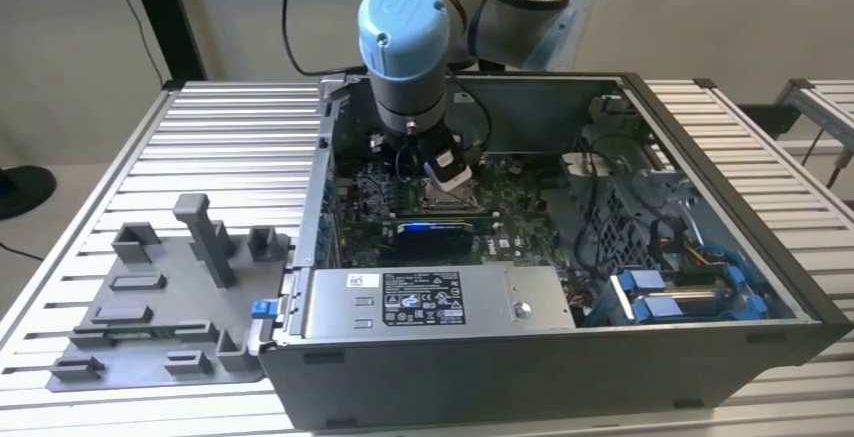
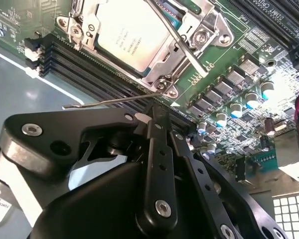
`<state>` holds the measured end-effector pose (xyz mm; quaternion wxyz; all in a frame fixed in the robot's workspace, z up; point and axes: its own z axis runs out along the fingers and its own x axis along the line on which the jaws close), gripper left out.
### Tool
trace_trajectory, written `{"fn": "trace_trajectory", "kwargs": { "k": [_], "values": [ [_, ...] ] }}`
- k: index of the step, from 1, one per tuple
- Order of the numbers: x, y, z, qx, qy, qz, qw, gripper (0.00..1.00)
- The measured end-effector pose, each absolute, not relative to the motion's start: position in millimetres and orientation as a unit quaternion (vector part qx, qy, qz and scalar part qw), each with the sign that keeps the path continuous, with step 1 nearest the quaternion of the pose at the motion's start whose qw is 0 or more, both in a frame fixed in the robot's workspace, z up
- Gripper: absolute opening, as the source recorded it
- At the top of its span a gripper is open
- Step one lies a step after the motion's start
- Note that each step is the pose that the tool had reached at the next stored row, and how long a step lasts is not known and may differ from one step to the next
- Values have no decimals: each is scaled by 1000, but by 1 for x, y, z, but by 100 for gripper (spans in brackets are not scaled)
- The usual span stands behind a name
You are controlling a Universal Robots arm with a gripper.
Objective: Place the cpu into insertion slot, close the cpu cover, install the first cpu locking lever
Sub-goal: 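Install the first cpu locking lever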
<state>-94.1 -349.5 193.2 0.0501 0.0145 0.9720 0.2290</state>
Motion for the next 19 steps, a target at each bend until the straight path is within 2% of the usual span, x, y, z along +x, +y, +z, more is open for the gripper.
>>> {"fn": "trace_trajectory", "kwargs": {
  "k": [19],
  "values": [
    [-88,-350,189,15,972,229,50,0]
  ]
}}
